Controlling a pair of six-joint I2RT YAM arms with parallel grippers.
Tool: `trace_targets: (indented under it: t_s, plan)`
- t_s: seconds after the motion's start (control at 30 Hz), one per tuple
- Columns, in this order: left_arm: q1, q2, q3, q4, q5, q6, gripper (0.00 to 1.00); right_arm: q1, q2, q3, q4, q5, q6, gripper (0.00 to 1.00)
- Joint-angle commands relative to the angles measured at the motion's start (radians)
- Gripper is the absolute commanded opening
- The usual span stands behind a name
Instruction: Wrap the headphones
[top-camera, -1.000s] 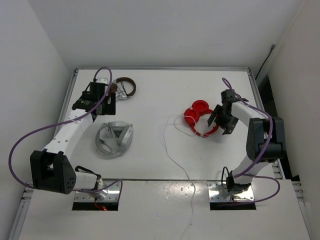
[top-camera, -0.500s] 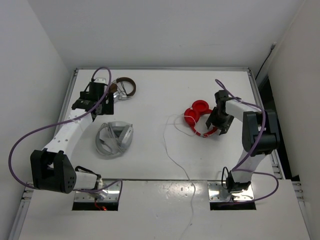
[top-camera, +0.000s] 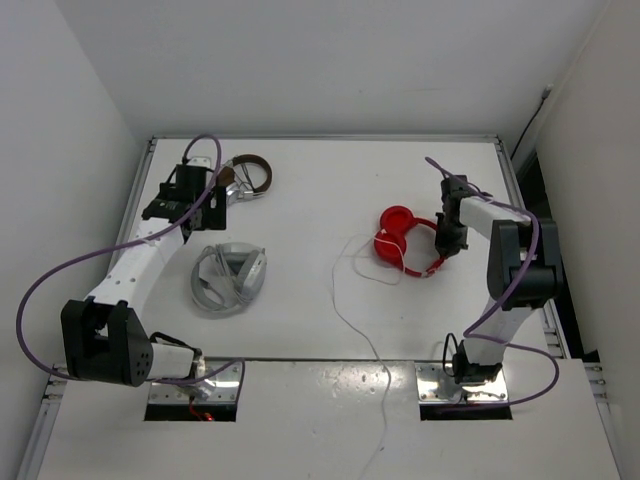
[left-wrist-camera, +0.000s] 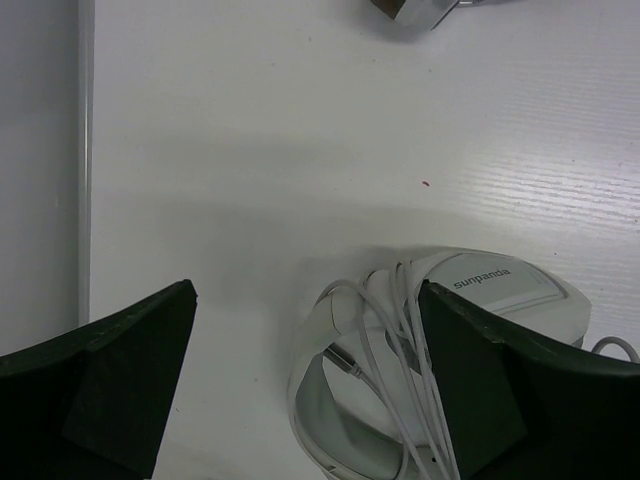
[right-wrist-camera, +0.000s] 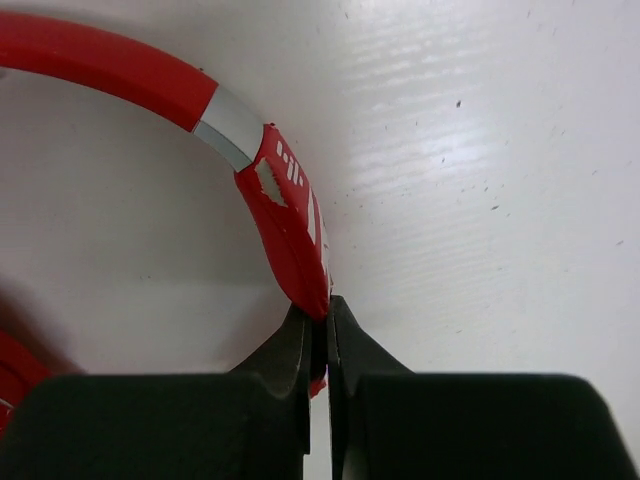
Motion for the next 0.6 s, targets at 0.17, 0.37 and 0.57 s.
trace_targets:
  t_s: [0.17,0.37,0.57]
  plan:
    - [0.033,-0.012,0.027,0.068,0.149,0.120,0.99,-0.062,-0.001,0.086,-0.029,0.000,-0.323,0.00]
    - [0.033,-0.012,0.027,0.068,0.241,0.168,0.99,-0.062,0.021,0.086,0.010,-0.041,-0.384,0.21]
    - [0.033,-0.012,0.037,0.068,0.250,0.188,0.99,-0.062,0.056,0.104,0.028,-0.070,-0.341,0.25]
